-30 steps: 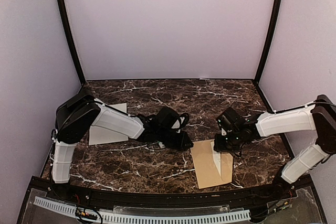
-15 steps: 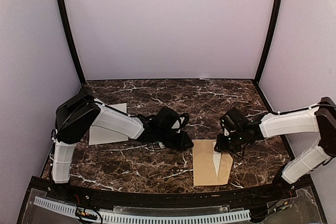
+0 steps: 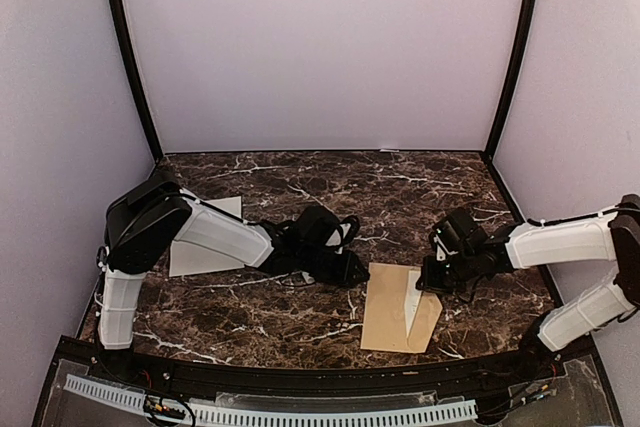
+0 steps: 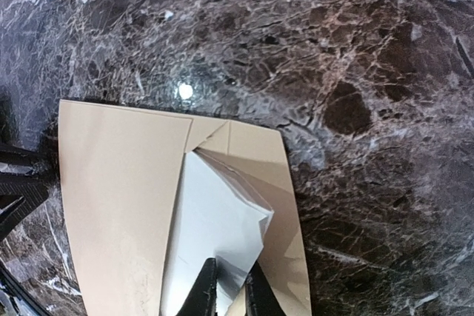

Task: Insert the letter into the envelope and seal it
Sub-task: Place the letter in the envelope.

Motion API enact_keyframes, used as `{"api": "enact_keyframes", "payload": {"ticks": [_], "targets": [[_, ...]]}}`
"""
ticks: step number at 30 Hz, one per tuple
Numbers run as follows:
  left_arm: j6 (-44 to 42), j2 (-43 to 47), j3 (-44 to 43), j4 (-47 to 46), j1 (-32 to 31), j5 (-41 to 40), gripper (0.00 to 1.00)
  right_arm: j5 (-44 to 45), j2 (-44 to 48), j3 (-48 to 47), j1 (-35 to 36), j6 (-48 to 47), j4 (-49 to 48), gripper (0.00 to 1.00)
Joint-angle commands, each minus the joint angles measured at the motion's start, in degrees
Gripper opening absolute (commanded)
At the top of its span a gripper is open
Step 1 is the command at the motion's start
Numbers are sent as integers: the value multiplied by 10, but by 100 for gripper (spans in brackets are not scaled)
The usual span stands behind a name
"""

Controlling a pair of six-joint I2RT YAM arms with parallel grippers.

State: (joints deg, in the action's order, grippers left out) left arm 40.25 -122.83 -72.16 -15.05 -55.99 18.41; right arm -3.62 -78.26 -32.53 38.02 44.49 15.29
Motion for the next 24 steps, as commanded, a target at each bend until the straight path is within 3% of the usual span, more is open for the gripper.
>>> {"api": "enact_keyframes", "payload": {"ticks": [1,7,13,24], "targets": [[6,-3,17,25,-2,15,22,-17,-5,10,-4,3,-23,9],[11,-17,17,22,-2,19,18,-30,-6,13,-4,6,-33,0],[14,-21,17,18,-2,21,11,-53,-11,16,-4,4,-51,0],[14,-23,15,12,-2,29,10,-82,-29,2,-4,-7,-80,0]]}}
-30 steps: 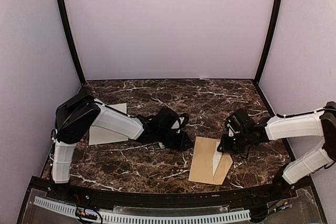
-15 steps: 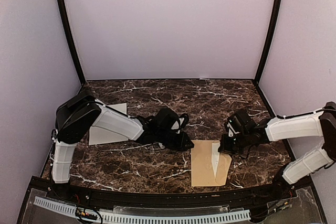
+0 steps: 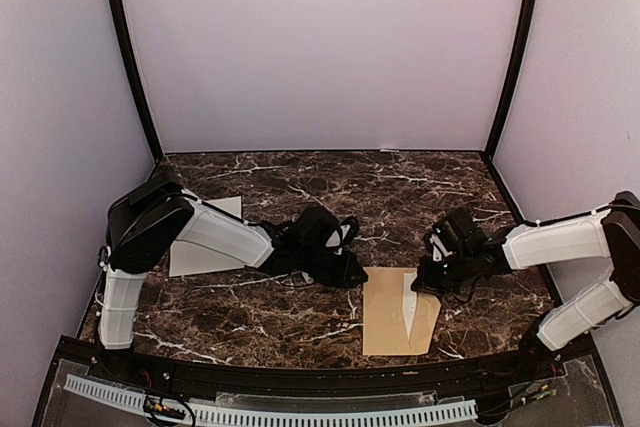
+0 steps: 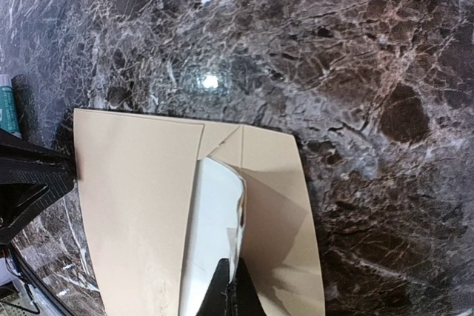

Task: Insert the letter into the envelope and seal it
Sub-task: Place the letter in the envelope.

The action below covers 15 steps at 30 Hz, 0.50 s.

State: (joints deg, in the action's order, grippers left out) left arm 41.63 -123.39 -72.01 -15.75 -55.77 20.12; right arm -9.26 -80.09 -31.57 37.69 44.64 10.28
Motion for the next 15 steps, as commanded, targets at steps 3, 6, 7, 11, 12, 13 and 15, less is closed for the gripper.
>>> {"api": "enact_keyframes", "payload": {"ticks": [3,6,7,11,12,13,15], "targets": [[1,-19,11,18,-4,14,10,-26,-19,-13,-1,-12,-32,0],[0,-21,8,18,-4,16,9,-33,-29,-18,-1,-13,-40,0],[0,-21,7,19,-4,16,9,-34,-32,-19,-1,-13,-43,0],[-2,-23,1,21,-4,16,9,-46,-33,-20,-1,-11,-59,0],[-2,-24,-1,22,-4,16,9,-48,-33,-21,-1,-13,-60,0],[-2,-24,-2,22,-4,16,9,-49,-31,-23,-1,-12,-57,0],[-3,-22,-5,27,-4,12,8,-45,-26,-27,-1,-12,-49,0]]}}
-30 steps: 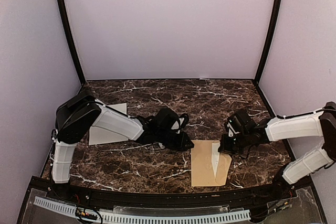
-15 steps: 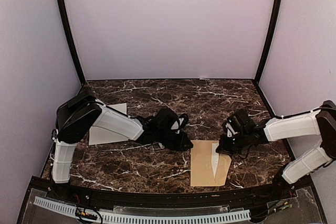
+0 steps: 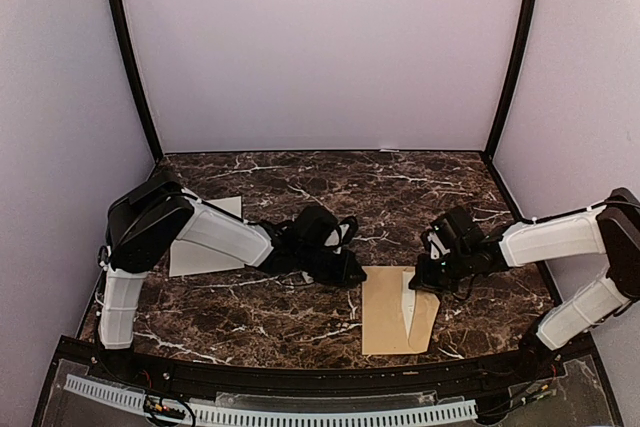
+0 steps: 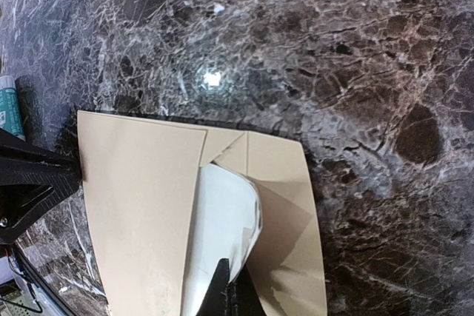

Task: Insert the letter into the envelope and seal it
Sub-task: Place the letter in the envelope.

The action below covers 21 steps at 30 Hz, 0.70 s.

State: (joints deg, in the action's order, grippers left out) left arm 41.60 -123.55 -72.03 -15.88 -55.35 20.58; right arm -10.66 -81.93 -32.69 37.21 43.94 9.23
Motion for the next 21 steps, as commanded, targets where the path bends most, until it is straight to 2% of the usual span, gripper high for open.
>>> {"api": "enact_keyframes", "payload": {"ticks": [1,3,10,17,21], "targets": [[-6,-19,-8,40,-8,2,7,-28,1,-16,4,-5,-33,0],[-7,-6,-2,50,-8,-18,8,-22,24,-13,4,-6,-26,0],[13,68,44,26,-6,-37,35,-6,123,29,4,-5,-49,0],[56,141,115,-35,-5,-34,63,-15,179,54,4,-15,-77,0],[69,174,144,-71,-5,-9,69,-33,216,61,4,-21,-90,0]]}}
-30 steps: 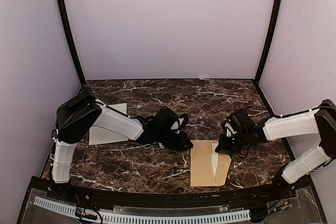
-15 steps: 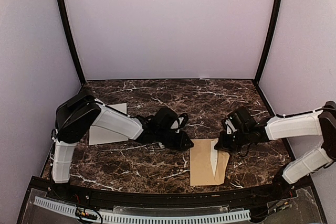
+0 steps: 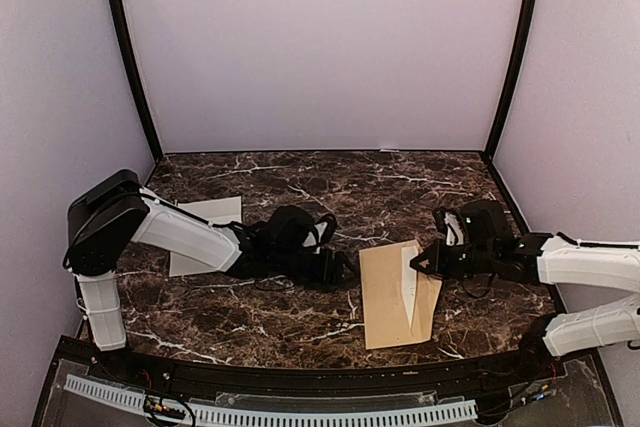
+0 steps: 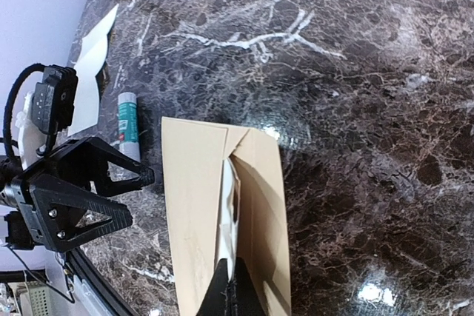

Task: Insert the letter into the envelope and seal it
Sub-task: Place the letter in the envelope.

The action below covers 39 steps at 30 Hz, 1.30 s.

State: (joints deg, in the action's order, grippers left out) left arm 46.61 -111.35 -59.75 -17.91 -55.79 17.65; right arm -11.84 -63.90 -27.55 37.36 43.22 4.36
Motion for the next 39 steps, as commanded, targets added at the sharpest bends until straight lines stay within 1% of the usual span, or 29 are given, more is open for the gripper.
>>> {"api": "enact_keyframes", "payload": {"ticks": [1,4,8,11,14,18,22,27,31,33,34,35,36,38,39], "targets": [[25,57,29,-60,0,25,69,-27,46,11,3,-17,-56,0],[42,61,46,-95,1,54,71,-40,76,15,2,-21,-69,0],[67,64,64,-176,1,94,71,-51,107,19,3,-25,-73,0],[71,68,68,-217,1,106,68,-55,122,21,3,-25,-73,0],[67,68,69,-231,1,112,66,-64,130,23,2,-22,-76,0],[68,58,63,-228,2,112,64,-80,142,28,3,-15,-93,0],[75,55,65,-242,4,110,65,-93,161,29,3,-9,-105,0],[72,54,61,-237,7,102,67,-105,183,30,3,-5,-110,0],[73,55,61,-259,7,112,68,-119,188,32,3,-2,-113,0],[72,55,64,-284,7,124,65,-123,188,33,3,-1,-113,0],[72,56,66,-303,6,133,59,-124,188,33,3,-1,-111,0],[73,58,72,-324,7,135,56,-123,188,33,3,-2,-109,0],[74,59,75,-336,7,141,49,-121,187,33,3,-2,-106,0],[78,64,87,-366,6,147,41,-119,189,32,3,-1,-102,0],[80,66,93,-381,7,148,39,-118,190,31,3,-1,-99,0]]}}
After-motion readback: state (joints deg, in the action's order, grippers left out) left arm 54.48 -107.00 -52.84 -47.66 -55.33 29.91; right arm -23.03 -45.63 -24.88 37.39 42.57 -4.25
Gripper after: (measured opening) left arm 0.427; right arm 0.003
